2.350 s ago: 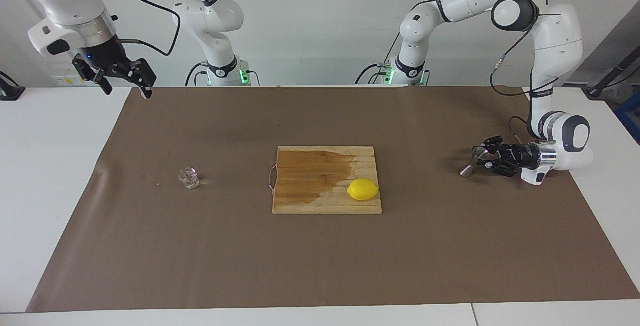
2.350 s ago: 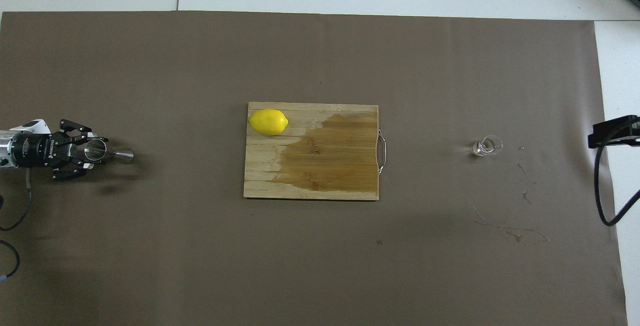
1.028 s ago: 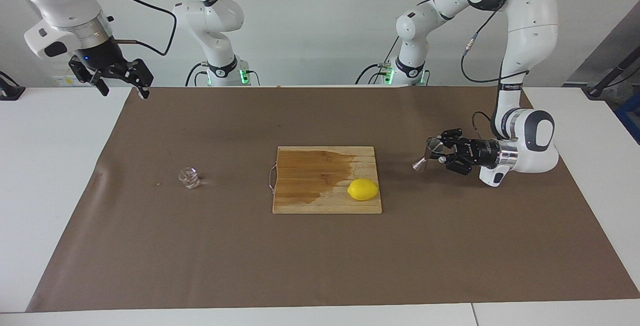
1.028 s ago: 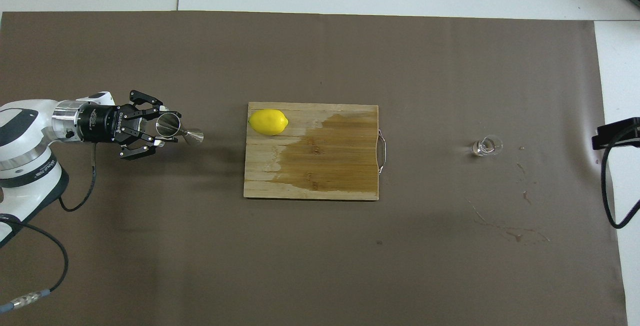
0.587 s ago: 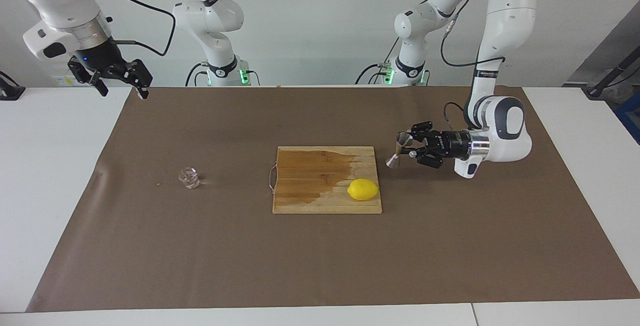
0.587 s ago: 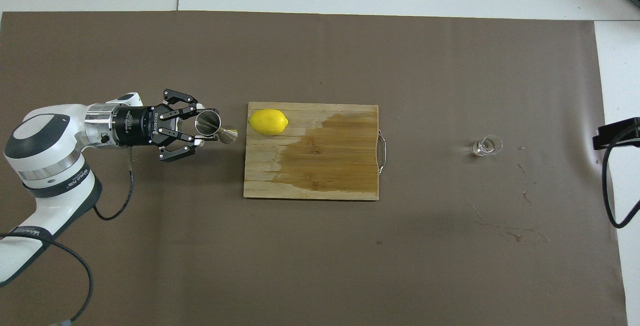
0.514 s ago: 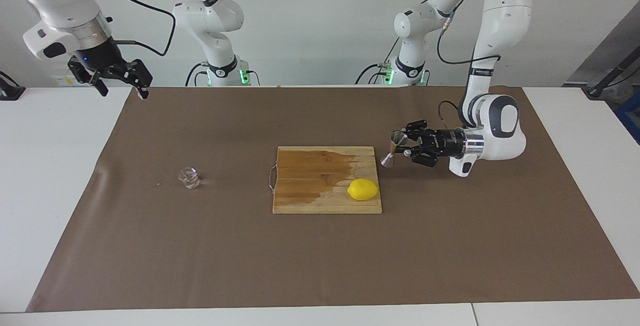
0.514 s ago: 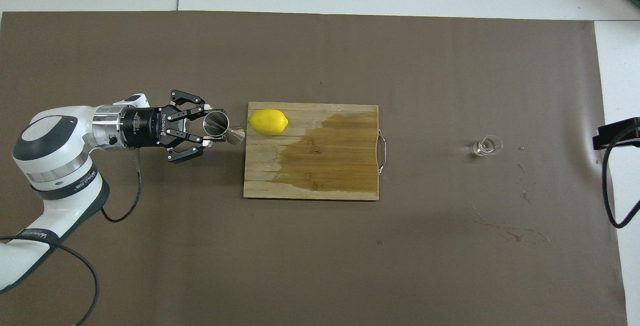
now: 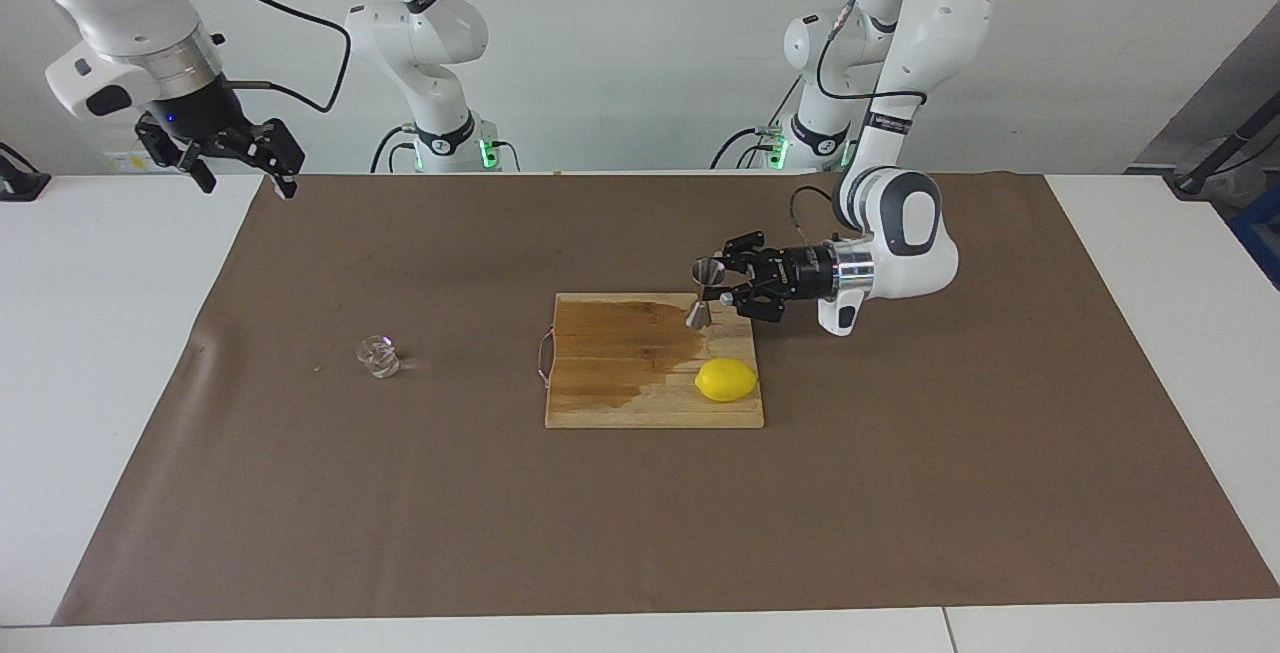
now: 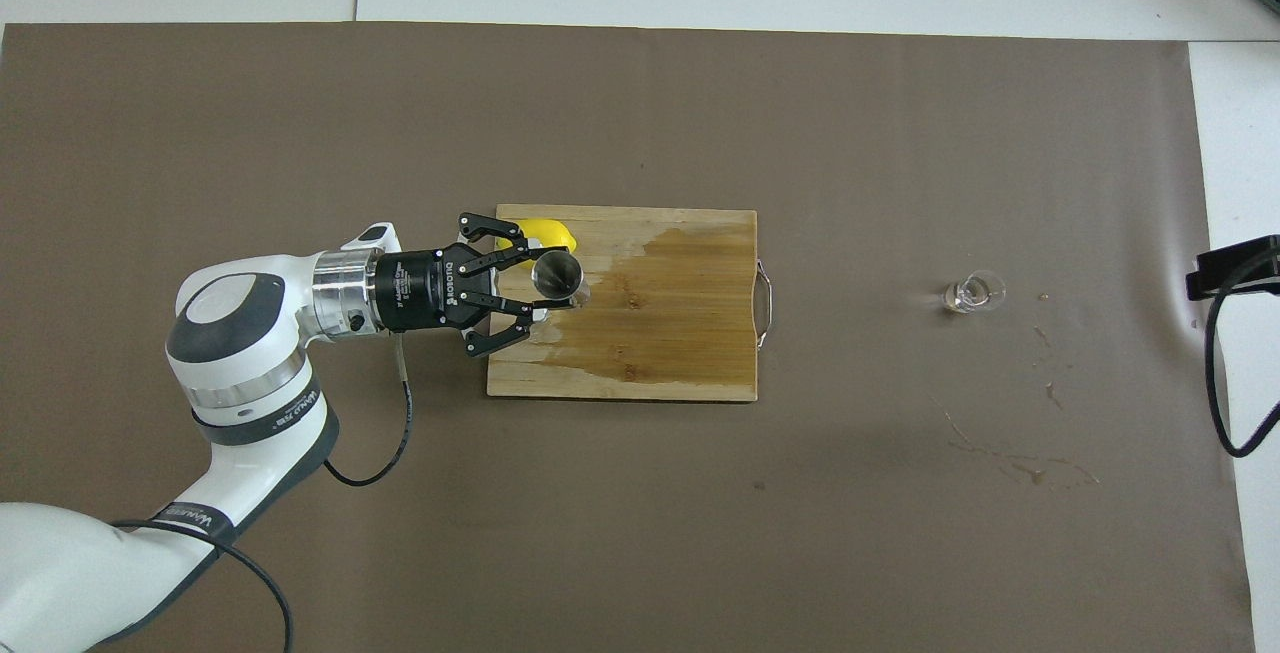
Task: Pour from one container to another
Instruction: 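Lift the metal cup with the left gripper and carry it over the board, then lower the metal cup onto the middle of the wooden board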
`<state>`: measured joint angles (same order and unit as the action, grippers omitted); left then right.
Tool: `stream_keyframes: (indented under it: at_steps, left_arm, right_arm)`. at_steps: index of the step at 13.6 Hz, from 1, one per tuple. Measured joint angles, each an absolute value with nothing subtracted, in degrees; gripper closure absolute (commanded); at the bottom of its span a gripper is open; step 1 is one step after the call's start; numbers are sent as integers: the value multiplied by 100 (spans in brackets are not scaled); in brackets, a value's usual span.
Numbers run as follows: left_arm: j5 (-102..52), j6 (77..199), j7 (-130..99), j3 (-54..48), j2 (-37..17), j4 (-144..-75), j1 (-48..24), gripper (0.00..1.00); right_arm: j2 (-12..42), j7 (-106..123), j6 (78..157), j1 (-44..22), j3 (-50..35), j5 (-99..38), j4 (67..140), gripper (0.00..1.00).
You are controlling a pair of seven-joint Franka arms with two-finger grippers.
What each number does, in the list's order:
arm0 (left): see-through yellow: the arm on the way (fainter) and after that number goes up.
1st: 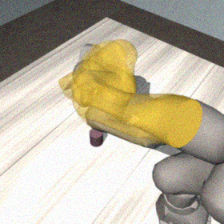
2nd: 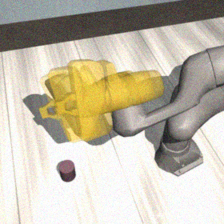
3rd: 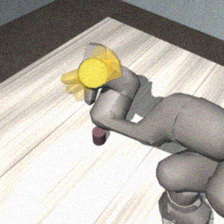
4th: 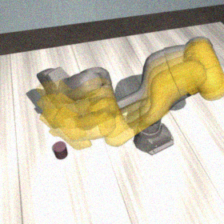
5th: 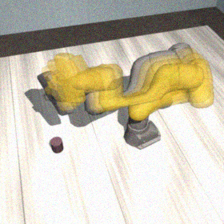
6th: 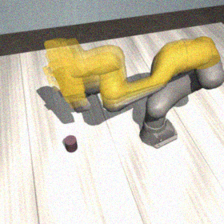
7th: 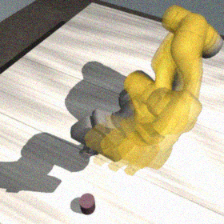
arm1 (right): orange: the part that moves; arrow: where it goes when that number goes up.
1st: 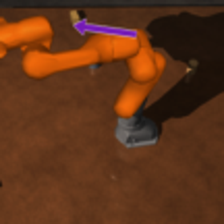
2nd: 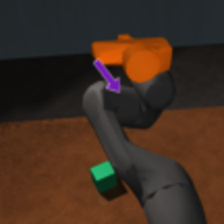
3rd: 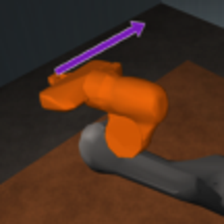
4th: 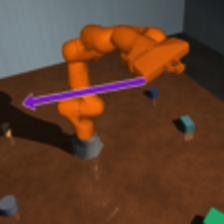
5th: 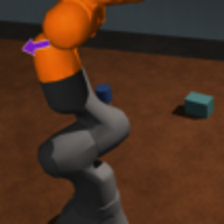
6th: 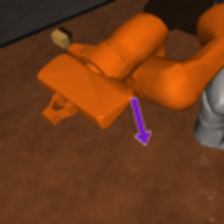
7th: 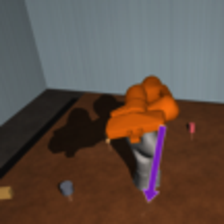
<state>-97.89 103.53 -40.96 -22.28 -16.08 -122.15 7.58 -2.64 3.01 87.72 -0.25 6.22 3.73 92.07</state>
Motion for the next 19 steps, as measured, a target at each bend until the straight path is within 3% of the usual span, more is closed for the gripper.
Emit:
stream_keyframes:
  at_steps: [14, 19]
  left_arm:
    - [-10688, 11412, -3353, -2198, -1615, -12437, 38, 69]
    - [-10853, 11433, -2946, -2196, -1872, -12441, -55, 69]
  right_arm:
    - [-258, 388, 8772, -17, 631, 373, 9207, 0]
    - [-258, 388, 8772, -15, 632, 373, 9207, 0]
